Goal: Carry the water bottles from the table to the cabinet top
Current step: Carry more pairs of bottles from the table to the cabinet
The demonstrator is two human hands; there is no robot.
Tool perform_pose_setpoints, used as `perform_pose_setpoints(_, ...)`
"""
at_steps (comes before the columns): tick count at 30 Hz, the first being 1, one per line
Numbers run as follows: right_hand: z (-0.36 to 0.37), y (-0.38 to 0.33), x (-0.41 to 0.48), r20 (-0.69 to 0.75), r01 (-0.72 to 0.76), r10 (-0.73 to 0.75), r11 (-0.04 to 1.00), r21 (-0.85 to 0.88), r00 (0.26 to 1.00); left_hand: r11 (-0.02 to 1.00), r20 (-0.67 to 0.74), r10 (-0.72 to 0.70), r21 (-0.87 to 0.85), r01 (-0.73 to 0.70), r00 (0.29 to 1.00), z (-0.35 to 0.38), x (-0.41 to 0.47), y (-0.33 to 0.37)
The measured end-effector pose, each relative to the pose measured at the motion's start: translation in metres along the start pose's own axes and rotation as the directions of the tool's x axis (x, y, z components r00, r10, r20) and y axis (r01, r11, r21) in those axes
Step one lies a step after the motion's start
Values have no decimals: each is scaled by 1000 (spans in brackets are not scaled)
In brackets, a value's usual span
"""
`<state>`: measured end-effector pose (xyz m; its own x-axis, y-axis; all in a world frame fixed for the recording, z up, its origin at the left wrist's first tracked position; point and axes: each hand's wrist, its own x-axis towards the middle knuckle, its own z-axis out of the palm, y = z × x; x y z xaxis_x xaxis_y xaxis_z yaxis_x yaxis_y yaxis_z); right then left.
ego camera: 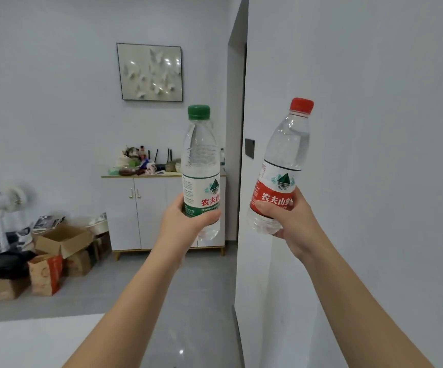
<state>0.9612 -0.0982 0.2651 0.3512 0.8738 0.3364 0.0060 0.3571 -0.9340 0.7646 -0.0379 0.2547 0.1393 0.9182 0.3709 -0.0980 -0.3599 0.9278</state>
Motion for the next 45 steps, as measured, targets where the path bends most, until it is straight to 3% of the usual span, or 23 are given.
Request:
perform_pose_setpoints(12,26,-11,20,34,-9,9,1000,-17,999,998,18,17,-56,-16,1000,-16,24,33)
perform_pose_setpoints(28,60,15,74,78,-46,52,995,-84,996,998,8,-8,-56,9,1000,-41,80,6)
perform_pose_setpoints(45,60,104,277,43,3,1,996,-90,999,1000,-91,-6,-21,4,996,11,258,-82)
